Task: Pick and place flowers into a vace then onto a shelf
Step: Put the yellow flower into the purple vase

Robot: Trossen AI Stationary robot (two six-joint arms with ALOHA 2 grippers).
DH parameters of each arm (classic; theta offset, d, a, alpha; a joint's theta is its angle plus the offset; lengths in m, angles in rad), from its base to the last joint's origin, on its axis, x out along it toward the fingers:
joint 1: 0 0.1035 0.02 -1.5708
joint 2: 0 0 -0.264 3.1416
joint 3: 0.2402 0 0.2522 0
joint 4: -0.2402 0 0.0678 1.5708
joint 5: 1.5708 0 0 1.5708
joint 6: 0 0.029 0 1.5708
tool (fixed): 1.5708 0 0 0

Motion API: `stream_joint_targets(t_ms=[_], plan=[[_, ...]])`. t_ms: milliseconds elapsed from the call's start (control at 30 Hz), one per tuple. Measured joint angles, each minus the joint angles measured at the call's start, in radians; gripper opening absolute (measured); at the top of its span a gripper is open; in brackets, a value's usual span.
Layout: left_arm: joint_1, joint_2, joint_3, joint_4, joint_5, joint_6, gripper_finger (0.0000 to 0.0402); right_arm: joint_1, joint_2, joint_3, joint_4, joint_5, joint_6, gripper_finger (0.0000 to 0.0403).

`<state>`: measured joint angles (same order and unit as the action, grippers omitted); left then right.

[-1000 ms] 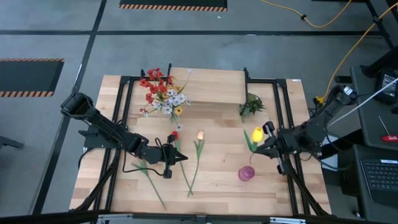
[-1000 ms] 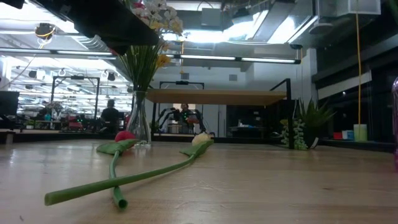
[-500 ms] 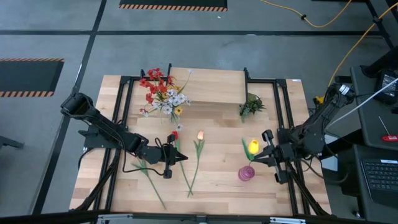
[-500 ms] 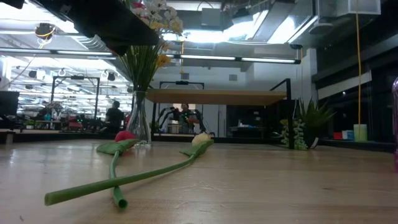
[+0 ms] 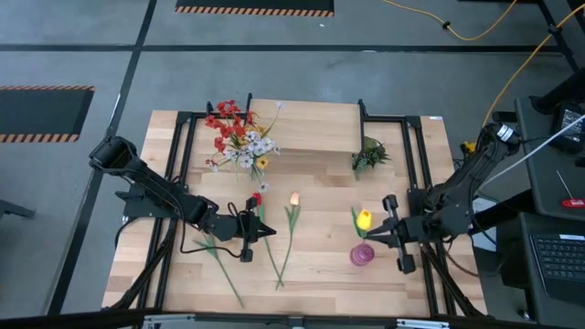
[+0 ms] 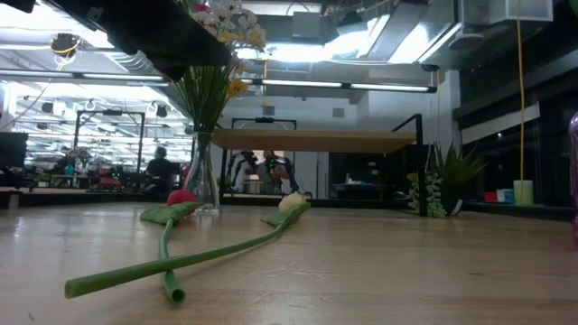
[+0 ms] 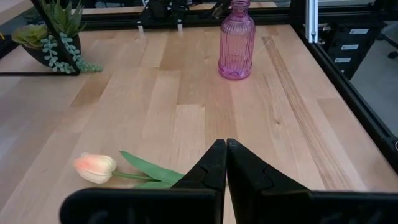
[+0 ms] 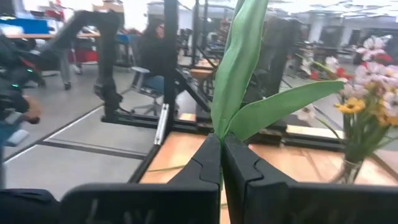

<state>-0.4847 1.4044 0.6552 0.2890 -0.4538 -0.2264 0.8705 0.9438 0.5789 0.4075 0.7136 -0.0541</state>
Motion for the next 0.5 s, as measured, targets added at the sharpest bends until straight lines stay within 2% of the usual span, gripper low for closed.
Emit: stream_joint_targets(t_ms=[167,500], plan=[[0.0,0.0,0.0,0.0,0.001,0.0,0.0008,0.005,0.035,0.0,0.007,0.008,0.02,0.0],[0.0,0.0,0.0,0.0,0.001,0.002,0.0007,0.101,0.09,0.0,0.014,0.183,0.073,0.0]])
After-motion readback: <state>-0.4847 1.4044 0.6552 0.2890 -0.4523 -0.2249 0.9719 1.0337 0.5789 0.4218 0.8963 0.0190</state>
